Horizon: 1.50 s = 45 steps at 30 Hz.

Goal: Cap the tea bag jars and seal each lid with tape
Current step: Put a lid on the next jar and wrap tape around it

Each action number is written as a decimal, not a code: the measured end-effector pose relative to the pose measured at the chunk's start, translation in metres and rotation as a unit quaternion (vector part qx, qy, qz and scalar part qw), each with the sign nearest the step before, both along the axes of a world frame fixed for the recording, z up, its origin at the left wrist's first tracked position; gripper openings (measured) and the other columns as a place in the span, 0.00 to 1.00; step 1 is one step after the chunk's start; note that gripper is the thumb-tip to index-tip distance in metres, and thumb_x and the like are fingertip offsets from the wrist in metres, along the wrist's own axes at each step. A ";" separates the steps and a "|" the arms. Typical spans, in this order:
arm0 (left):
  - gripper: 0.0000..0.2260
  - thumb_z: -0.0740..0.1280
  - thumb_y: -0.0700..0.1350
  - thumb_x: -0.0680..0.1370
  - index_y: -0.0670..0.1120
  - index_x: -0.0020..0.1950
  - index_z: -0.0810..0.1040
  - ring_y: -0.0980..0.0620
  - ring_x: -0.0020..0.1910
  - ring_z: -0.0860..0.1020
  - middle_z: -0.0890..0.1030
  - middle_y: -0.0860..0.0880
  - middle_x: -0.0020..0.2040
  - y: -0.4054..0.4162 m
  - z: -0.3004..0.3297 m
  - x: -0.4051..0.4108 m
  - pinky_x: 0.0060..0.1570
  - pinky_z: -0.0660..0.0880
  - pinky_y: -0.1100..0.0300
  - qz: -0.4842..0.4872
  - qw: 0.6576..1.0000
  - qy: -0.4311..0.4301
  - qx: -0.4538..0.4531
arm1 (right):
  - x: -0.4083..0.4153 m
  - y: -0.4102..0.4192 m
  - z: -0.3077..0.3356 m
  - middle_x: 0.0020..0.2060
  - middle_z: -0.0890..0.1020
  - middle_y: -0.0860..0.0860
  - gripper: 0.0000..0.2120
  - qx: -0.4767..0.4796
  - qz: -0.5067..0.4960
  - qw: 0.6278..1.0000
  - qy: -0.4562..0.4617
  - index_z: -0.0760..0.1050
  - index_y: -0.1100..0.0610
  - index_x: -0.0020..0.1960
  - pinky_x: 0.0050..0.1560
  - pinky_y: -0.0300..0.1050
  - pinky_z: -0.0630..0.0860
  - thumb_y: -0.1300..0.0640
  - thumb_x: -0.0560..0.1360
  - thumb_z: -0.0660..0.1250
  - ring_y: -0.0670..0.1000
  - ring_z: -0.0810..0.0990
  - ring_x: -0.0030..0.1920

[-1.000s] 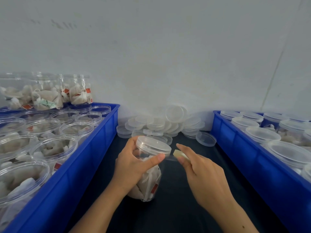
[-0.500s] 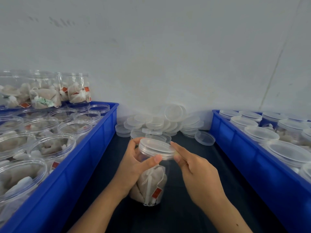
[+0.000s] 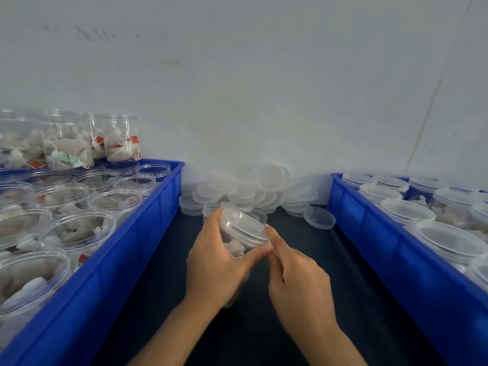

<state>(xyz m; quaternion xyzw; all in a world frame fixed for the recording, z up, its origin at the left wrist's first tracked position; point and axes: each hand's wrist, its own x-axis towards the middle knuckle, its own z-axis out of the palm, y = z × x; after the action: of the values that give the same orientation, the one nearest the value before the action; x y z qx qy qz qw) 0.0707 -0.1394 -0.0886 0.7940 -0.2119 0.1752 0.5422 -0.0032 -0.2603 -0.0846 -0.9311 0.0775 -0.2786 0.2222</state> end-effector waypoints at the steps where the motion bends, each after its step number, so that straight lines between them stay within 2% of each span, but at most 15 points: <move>1: 0.36 0.69 0.76 0.55 0.69 0.60 0.65 0.66 0.55 0.74 0.74 0.67 0.55 0.002 0.000 0.002 0.50 0.71 0.67 -0.005 1.000 0.004 -0.009 | 0.000 0.000 0.001 0.43 0.73 0.40 0.22 0.000 0.011 1.000 0.004 0.52 0.35 0.75 0.42 0.37 0.71 0.47 0.82 0.49 0.41 0.73 0.42; 4: 0.31 0.70 0.76 0.55 0.70 0.54 0.66 0.70 0.52 0.74 0.75 0.69 0.51 0.007 -0.001 0.006 0.46 0.70 0.70 -0.008 0.999 0.013 -0.029 | -0.001 0.000 0.005 0.45 0.74 0.40 0.24 0.002 0.054 0.998 0.018 0.45 0.32 0.74 0.45 0.38 0.76 0.48 0.82 0.48 0.42 0.76 0.44; 7: 0.32 0.71 0.75 0.55 0.68 0.56 0.68 0.68 0.51 0.76 0.78 0.66 0.51 0.008 -0.004 0.009 0.46 0.73 0.68 -0.001 0.998 0.019 -0.055 | 0.000 -0.007 0.004 0.40 0.77 0.41 0.24 0.054 0.081 0.995 0.024 0.46 0.27 0.72 0.40 0.33 0.72 0.45 0.81 0.51 0.40 0.76 0.40; 9: 0.35 0.71 0.73 0.54 0.64 0.58 0.70 0.66 0.50 0.77 0.79 0.65 0.50 0.012 -0.005 0.011 0.45 0.73 0.68 0.004 0.997 0.030 -0.075 | 0.000 -0.007 0.006 0.36 0.77 0.44 0.25 0.175 0.093 0.978 0.058 0.47 0.28 0.72 0.48 0.40 0.75 0.39 0.79 0.54 0.41 0.77 0.41; 11: 0.35 0.73 0.71 0.54 0.62 0.58 0.73 0.66 0.50 0.78 0.80 0.64 0.49 0.017 -0.006 0.015 0.46 0.75 0.66 -0.004 0.995 0.044 -0.092 | -0.001 -0.010 0.007 0.36 0.75 0.42 0.27 0.213 0.096 0.969 0.076 0.53 0.34 0.73 0.55 0.47 0.75 0.35 0.76 0.56 0.41 0.75 0.46; 14: 0.33 0.75 0.69 0.55 0.59 0.57 0.75 0.65 0.49 0.80 0.81 0.64 0.49 0.022 -0.004 0.017 0.47 0.77 0.63 -0.042 0.993 0.050 -0.103 | -0.001 -0.017 0.011 0.31 0.75 0.43 0.23 0.153 0.077 0.984 0.047 0.59 0.34 0.68 0.42 0.41 0.72 0.35 0.74 0.58 0.41 0.76 0.36; 16: 0.33 0.76 0.67 0.56 0.56 0.57 0.76 0.62 0.49 0.81 0.82 0.62 0.49 0.022 -0.004 0.015 0.47 0.78 0.63 -0.069 0.990 0.054 -0.106 | -0.001 -0.023 0.014 0.36 0.79 0.42 0.22 0.137 0.066 0.987 0.044 0.60 0.33 0.66 0.42 0.40 0.73 0.34 0.73 0.58 0.40 0.76 0.38; 20: 0.32 0.76 0.63 0.55 0.52 0.56 0.77 0.58 0.48 0.82 0.84 0.58 0.49 0.017 -0.003 0.014 0.45 0.78 0.65 -0.113 0.983 0.072 -0.126 | -0.001 -0.028 0.015 0.28 0.75 0.40 0.19 0.127 0.066 0.988 0.049 0.62 0.33 0.66 0.32 0.35 0.63 0.37 0.76 0.59 0.38 0.72 0.29; 23: 0.33 0.77 0.61 0.56 0.49 0.57 0.78 0.58 0.48 0.83 0.84 0.56 0.49 0.018 -0.002 0.016 0.43 0.77 0.69 -0.159 0.973 0.090 -0.141 | 0.000 -0.028 0.016 0.29 0.74 0.34 0.19 0.112 0.070 0.990 0.052 0.61 0.29 0.66 0.32 0.33 0.63 0.38 0.77 0.58 0.35 0.72 0.30; 26: 0.33 0.77 0.58 0.57 0.48 0.59 0.77 0.56 0.51 0.82 0.84 0.54 0.51 0.023 -0.001 0.019 0.46 0.76 0.70 -0.205 0.964 0.109 -0.134 | 0.000 -0.027 0.016 0.31 0.76 0.34 0.19 0.090 0.069 0.991 0.067 0.61 0.26 0.66 0.37 0.35 0.71 0.39 0.77 0.58 0.35 0.76 0.36; 29: 0.35 0.78 0.55 0.57 0.49 0.61 0.73 0.54 0.53 0.82 0.83 0.53 0.53 0.026 -0.004 0.022 0.48 0.77 0.67 -0.235 0.955 0.122 -0.134 | -0.001 -0.022 0.016 0.25 0.74 0.38 0.21 0.046 0.062 0.995 0.067 0.59 0.27 0.69 0.32 0.33 0.67 0.40 0.78 0.58 0.38 0.73 0.29; 35: 0.30 0.74 0.59 0.63 0.51 0.60 0.68 0.57 0.55 0.80 0.80 0.59 0.54 0.021 -0.007 0.015 0.50 0.77 0.67 -0.222 0.961 0.088 -0.141 | -0.003 -0.008 0.012 0.25 0.70 0.44 0.23 -0.022 0.006 1.000 0.006 0.57 0.34 0.73 0.29 0.35 0.64 0.40 0.79 0.53 0.44 0.69 0.27; 39: 0.33 0.71 0.63 0.66 0.57 0.69 0.67 0.62 0.62 0.75 0.75 0.62 0.60 0.015 -0.010 0.011 0.58 0.73 0.69 -0.172 0.980 0.021 -0.095 | -0.007 -0.002 0.010 0.30 0.71 0.43 0.23 -0.040 -0.010 0.999 -0.020 0.56 0.36 0.74 0.33 0.38 0.69 0.40 0.80 0.52 0.43 0.71 0.31; 42: 0.39 0.76 0.63 0.61 0.59 0.68 0.67 0.63 0.61 0.75 0.76 0.64 0.60 0.017 -0.010 0.014 0.56 0.72 0.72 -0.151 0.985 -0.008 -0.080 | -0.010 0.009 0.012 0.30 0.73 0.43 0.23 -0.061 -0.008 0.998 -0.006 0.63 0.40 0.73 0.31 0.40 0.71 0.44 0.79 0.59 0.43 0.72 0.30; 45: 0.36 0.79 0.62 0.58 0.57 0.62 0.70 0.60 0.58 0.77 0.77 0.61 0.57 0.019 -0.008 0.018 0.51 0.74 0.71 -0.139 0.986 -0.012 -0.097 | -0.014 0.010 0.017 0.26 0.73 0.42 0.22 -0.063 0.010 0.998 -0.024 0.72 0.47 0.69 0.25 0.35 0.63 0.48 0.76 0.67 0.42 0.67 0.25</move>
<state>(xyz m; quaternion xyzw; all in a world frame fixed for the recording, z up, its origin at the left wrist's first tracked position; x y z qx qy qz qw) 0.0886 -0.1206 -0.0968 0.6987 -0.3085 0.1277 0.6327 -0.0168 -0.2499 -0.0676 -0.9372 0.0452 -0.3026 0.1672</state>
